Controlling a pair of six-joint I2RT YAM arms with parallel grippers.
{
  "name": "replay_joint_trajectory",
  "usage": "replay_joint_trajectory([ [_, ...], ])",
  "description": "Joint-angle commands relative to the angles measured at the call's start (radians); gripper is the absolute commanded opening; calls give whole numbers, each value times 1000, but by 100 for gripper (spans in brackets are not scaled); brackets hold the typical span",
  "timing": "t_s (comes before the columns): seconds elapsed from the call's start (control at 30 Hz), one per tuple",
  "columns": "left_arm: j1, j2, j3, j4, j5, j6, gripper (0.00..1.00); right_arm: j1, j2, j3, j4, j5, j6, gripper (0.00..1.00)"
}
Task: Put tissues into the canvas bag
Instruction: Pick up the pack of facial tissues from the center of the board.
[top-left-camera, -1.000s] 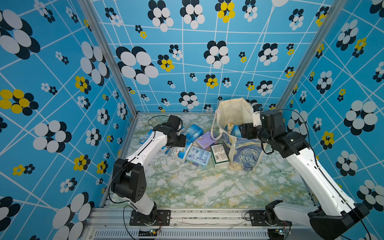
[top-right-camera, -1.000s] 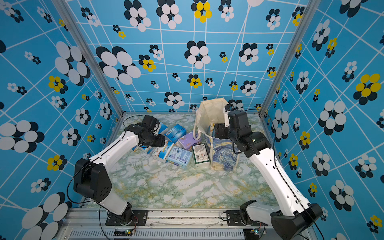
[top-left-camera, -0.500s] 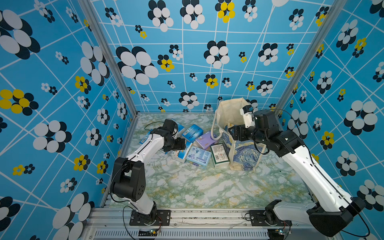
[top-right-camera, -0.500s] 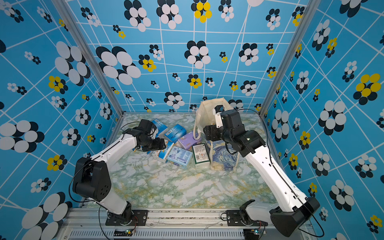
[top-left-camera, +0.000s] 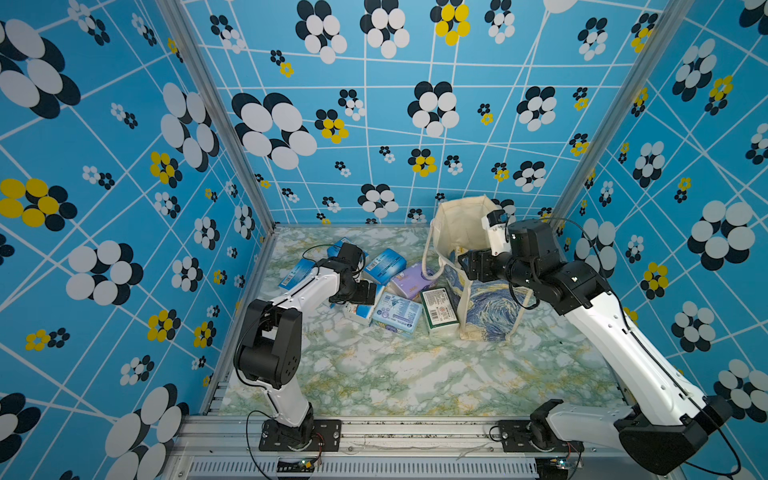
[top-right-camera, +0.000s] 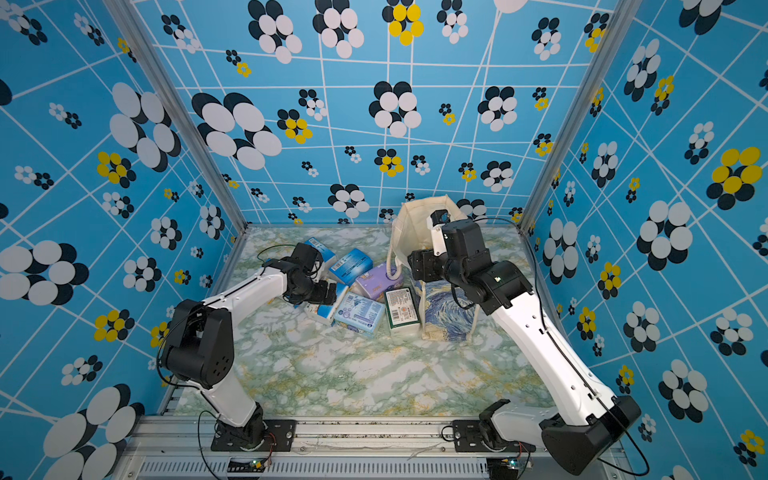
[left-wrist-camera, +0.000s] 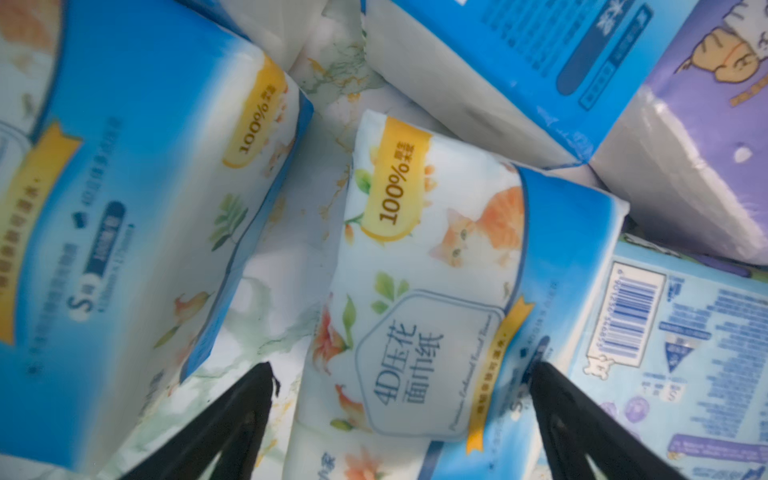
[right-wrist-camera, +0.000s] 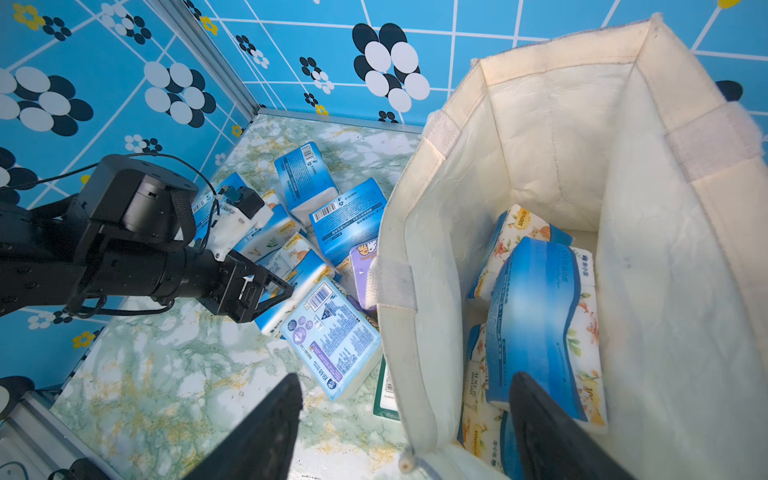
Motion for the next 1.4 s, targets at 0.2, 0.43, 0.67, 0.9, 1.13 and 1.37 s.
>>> replay_joint_trajectory([
  [0.2, -53, 36, 13, 12, -23, 57, 99, 3, -21, 2, 11, 36, -3, 81],
  [0.43, -56, 70, 26, 13, -15, 58, 99, 3, -23, -6, 13, 45, -5, 81],
  [0.67, -56, 128, 49, 2, -40, 62, 99, 3, -23, -8, 16, 49, -4, 80],
  [0.9, -55, 134, 58, -3, -50, 63, 88, 3, -26, -10, 14, 63, -2, 81],
  [1.13, -28, 115, 40, 0, -18, 46, 66, 3, -28, -16, 22, 71, 0, 81],
  [1.37, -19, 1, 61, -60, -55, 30, 64, 2, -35, -20, 25, 79, 0, 81],
])
